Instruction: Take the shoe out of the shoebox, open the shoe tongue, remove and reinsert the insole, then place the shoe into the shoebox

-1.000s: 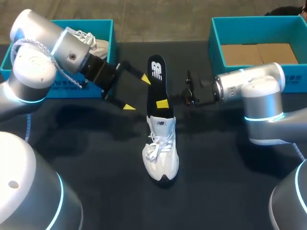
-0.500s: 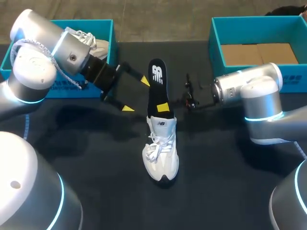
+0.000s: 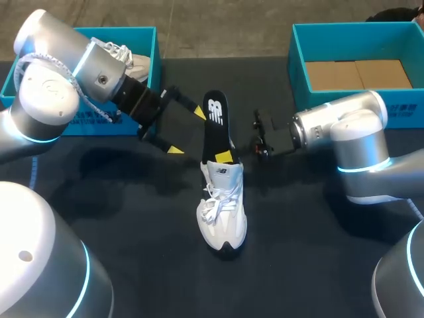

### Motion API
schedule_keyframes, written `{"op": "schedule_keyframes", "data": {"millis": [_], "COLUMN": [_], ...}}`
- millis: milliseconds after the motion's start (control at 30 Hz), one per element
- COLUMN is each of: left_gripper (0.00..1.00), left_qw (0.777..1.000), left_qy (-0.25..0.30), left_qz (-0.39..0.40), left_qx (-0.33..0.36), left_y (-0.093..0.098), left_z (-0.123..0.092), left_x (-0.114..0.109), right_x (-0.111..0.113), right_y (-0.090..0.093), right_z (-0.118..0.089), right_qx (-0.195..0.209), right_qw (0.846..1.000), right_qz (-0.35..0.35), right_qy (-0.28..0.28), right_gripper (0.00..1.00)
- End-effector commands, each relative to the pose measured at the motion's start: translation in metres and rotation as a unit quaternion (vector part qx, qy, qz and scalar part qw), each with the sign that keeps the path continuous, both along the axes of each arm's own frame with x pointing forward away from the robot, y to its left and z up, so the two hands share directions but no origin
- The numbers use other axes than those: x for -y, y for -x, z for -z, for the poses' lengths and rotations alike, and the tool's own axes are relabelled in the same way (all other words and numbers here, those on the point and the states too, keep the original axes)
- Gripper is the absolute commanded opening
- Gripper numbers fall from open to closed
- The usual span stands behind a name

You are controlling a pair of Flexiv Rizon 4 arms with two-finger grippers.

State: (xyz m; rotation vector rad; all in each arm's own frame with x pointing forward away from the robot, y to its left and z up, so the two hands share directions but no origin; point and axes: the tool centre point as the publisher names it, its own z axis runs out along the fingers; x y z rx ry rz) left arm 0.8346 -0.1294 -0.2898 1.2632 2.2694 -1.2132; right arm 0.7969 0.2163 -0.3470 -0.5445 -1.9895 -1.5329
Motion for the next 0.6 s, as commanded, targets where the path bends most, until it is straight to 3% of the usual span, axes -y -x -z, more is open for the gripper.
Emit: {"op": "schedule_keyframes", "data": {"millis": [33,100,200,267,600], "left_gripper": [1.0,1.0,1.0,1.0,1.0], "left_qw": [1.0,1.0,1.0,1.0,1.0], "left_qy": [0.0,0.002,0.008,0.009,0.012], "left_qz": [0.0,0.001,0.002,0.003,0.004], "left_qx": [0.003,0.004,0.002,0.002,0.005], "left_y": [0.0,0.0,0.0,0.0,0.002], "left_z": [-0.002,-0.003,-0.005,-0.005,-0.009], "left_x": [0.002,0.002,0.003,0.003,0.004], "right_x": [-0.005,-0.005,-0.004,-0.002,0.0], "right_y": [0.004,0.004,0.0,-0.003,-0.018], "right_z": [0.008,0.005,-0.003,-0.007,-0.015], "right_qx": [-0.006,-0.003,0.011,0.018,0.037], "right_qw": [1.0,1.0,1.0,1.0,0.999], "right_qz": [-0.004,-0.003,0.0,0.0,-0.005], "right_qy": [0.002,0.0,0.0,0.003,0.009], "right_gripper": [0.0,0.0,0.22,0.28,0.25]}}
